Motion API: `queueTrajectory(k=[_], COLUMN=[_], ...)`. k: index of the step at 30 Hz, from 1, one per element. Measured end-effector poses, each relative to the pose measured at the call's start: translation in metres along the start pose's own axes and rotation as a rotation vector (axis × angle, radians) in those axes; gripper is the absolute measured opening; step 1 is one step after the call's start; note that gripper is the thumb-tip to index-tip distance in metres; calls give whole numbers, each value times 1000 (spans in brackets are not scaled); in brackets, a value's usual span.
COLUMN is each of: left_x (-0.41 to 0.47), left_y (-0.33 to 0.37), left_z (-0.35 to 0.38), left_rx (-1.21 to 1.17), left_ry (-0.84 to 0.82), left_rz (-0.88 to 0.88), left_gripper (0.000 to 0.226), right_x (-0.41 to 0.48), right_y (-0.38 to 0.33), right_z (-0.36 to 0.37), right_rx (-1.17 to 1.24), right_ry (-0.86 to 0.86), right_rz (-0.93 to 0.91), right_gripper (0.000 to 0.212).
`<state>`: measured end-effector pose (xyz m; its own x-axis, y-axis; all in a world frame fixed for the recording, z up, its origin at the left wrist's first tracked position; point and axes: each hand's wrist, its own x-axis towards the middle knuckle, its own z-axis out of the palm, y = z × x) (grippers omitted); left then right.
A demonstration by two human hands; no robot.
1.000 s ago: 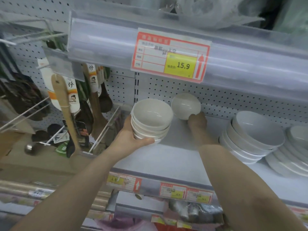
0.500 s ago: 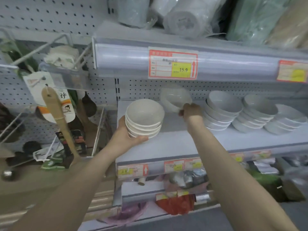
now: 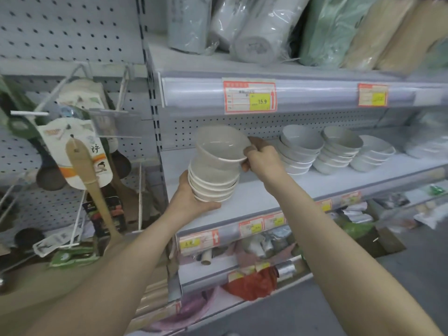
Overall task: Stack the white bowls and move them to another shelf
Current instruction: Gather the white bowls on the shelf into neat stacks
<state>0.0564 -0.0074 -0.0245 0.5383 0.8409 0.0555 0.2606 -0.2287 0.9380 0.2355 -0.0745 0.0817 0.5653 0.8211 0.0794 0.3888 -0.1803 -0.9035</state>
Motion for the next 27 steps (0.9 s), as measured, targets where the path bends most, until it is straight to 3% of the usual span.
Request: queueTrajectory(k=[8,22,27], left_x=[1,0,-1], left_y=[-2,-2,5], left_z=[-3,-5,-13], left_rx=[41,39,111], left_ry=[2,-30,-46], left_rz=[57,17,-6], left_gripper=[87,100,119], right_x=[-4,8,8], right_y=[6,27,28], right_z=[8,16,-4], right_rx=[-252,-524,-694], right_ry=[-74,-39,66], right_rz=[-43,-72,-192], right_gripper=[33,32,36])
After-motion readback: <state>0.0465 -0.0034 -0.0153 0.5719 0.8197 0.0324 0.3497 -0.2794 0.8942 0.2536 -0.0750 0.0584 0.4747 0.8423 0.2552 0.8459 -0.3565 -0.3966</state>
